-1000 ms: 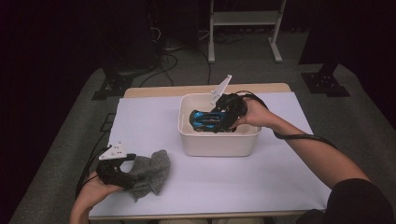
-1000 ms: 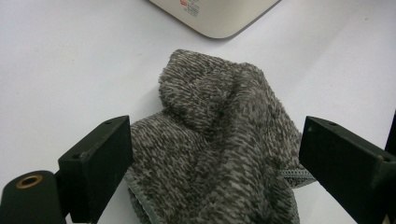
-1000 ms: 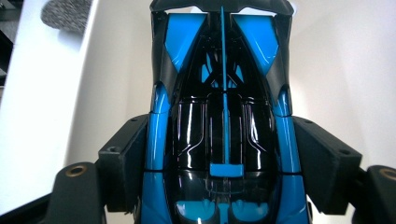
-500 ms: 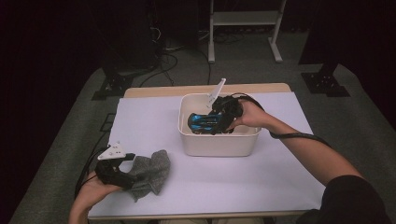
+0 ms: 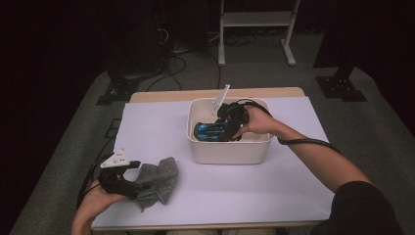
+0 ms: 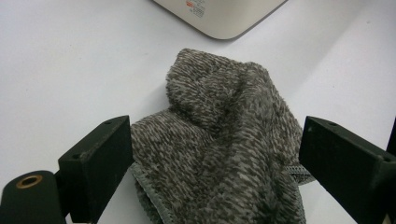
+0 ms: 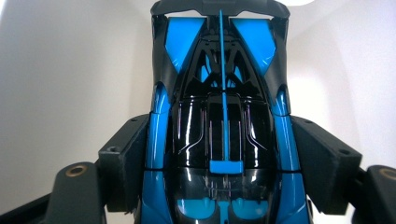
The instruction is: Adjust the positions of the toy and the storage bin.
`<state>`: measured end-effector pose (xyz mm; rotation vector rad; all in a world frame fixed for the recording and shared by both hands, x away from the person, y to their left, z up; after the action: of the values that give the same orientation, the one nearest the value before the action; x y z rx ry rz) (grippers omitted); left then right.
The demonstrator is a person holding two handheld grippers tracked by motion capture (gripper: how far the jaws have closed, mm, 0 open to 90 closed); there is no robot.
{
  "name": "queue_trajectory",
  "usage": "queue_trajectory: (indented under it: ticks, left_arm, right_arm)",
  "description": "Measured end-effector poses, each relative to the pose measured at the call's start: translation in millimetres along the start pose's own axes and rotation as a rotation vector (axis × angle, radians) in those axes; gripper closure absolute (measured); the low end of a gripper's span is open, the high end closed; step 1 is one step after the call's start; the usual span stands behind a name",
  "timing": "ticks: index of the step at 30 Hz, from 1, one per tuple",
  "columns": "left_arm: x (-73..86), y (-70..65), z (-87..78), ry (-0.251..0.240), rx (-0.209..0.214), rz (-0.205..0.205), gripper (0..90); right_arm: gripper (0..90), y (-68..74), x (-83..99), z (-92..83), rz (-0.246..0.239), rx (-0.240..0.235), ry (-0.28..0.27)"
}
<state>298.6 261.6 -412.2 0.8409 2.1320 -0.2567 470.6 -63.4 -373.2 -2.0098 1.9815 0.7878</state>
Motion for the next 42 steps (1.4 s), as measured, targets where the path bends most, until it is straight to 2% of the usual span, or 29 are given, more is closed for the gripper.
queue_trajectory:
  ticks: [5, 10, 14, 26, 38, 42]
  left_arm:
    - [0.2, 0.3, 0.9, -0.001, 0.005, -0.001, 9.0]
    - [0.2, 0.4, 0.9, -0.001, 0.007, 0.000, 9.0]
    - [-1.1, 1.4, -2.3, -0.018, 0.007, -0.006, 9.0]
    - [-0.9, 0.2, -1.3, -0.013, 0.010, -0.004, 9.0]
    - [-0.2, 1.0, -2.7, -0.013, 0.004, -0.005, 9.0]
    - [0.4, 2.2, -5.7, -0.019, -0.002, -0.009, 9.0]
  right_arm:
    - [25.2, -2.0, 0.5, 1.9, 0.005, -0.012, 0.013]
    - [25.2, -4.4, 1.3, 4.7, 0.031, -0.023, 0.037]
    - [25.2, -5.4, 1.5, 7.4, 0.034, -0.020, 0.065]
    - [25.2, -4.2, 3.6, 16.0, 0.031, -0.029, 0.128]
    - [25.1, -4.3, 4.8, 19.0, 0.038, -0.044, 0.144]
    - [25.2, -3.7, 5.8, 20.9, 0.034, -0.043, 0.166]
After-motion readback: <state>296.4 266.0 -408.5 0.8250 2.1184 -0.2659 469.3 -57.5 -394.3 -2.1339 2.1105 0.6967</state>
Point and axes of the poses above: each handheld gripper's, and its own axes: z roughly forward along the jaws, x roughly out of its underside, y roughly to its left, the point moved 3 cm from there along z, roughly forward along the jaws, and after that the axes turned 14 degrees about -x, right-handed, at the moved point
